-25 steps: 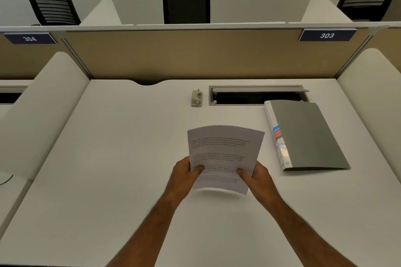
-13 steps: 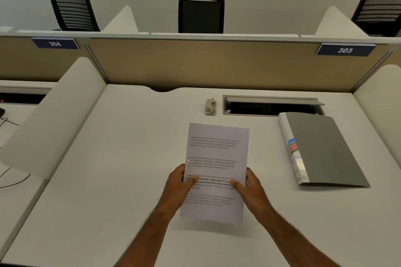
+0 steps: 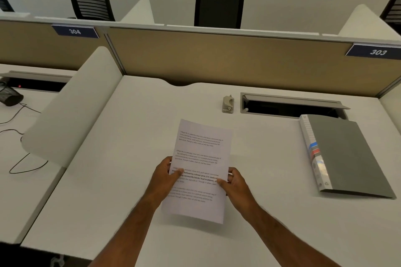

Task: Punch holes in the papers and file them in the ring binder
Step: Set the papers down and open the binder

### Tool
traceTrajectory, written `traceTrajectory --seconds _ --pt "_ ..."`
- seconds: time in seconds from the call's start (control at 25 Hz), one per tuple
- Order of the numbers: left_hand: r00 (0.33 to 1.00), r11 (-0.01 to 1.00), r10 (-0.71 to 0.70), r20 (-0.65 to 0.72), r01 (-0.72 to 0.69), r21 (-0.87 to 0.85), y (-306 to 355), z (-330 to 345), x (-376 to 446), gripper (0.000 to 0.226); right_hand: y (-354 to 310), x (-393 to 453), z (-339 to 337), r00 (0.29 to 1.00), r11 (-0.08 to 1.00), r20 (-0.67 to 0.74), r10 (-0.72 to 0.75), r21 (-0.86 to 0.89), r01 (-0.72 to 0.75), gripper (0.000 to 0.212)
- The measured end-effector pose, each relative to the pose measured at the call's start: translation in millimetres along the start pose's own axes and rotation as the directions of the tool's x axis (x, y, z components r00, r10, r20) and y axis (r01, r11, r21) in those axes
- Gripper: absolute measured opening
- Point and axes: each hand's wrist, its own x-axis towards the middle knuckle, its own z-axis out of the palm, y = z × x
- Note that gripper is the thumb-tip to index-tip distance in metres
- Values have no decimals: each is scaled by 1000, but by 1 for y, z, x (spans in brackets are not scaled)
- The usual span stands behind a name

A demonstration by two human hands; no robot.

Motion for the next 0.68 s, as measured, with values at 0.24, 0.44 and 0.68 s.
traceTrajectory --seconds 0.24,0.44,0.68 --pt "999 996 -2 -36 5 88 -11 -39 24 32 -2 15 38 995 998 86 53 -49 -49 35" --pt "997 985 -12 -76 25 169 -27 -70 46 33 -6 27 69 981 994 181 75 -88 -59 45" --pt "991 966 -41 -127 71 250 -46 -97 57 33 -16 36 103 950 982 298 90 -185 -36 52"
